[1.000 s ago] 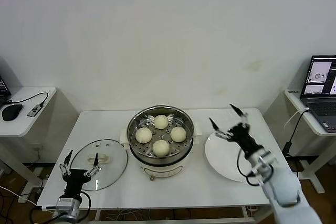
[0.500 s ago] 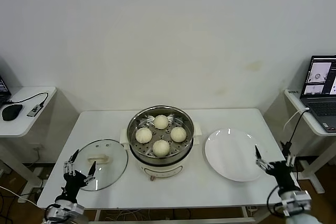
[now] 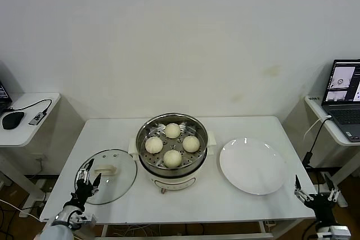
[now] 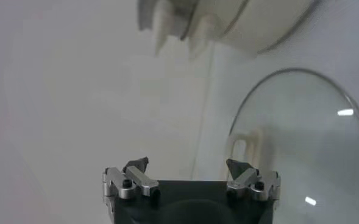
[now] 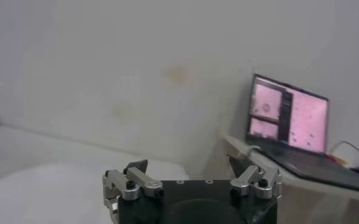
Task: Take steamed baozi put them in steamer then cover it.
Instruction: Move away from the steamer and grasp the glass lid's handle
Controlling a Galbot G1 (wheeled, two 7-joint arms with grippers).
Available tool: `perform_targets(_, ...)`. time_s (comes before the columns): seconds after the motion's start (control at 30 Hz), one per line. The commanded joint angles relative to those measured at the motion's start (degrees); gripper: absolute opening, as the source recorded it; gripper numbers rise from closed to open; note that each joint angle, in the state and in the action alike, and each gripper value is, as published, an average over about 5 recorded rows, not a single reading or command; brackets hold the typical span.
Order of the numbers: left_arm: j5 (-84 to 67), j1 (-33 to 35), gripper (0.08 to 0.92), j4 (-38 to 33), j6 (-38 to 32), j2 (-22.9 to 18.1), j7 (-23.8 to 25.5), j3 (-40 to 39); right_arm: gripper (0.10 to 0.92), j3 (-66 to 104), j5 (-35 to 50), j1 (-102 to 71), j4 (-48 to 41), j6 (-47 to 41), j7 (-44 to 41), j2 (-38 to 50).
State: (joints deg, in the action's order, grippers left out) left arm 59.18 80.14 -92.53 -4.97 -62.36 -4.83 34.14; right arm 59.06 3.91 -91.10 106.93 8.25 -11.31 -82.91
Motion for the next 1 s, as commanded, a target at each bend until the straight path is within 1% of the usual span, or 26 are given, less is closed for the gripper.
perform_targets(0.03,7.3,-9.0,0.823,7.7,0.8,0.9,1.1,-3.8,0.823,2.3,-0.9,-1.6,-0.3,0.0,0.8,-1.9)
perform_targets(0.4,7.2,-13.3,0.823,12.1,1.2,0.6,1.3,-6.7,0.823,3.3,-0.8,-2.4,-0.2,0.4,0.8,-2.2)
perform_targets(0.9,6.2,-14.2,0.821,14.1,1.2,-0.1,1.2,-7.4,0.823,2.2,-1.4,-2.8,-0.4,1.0,0.6,-2.6)
perform_targets(1.0,6.1,-14.4,0.784,14.9,1.2,-0.3,1.0,-7.5,0.823,2.1,-1.4,-2.9,-0.4,1.0,0.5,-2.6)
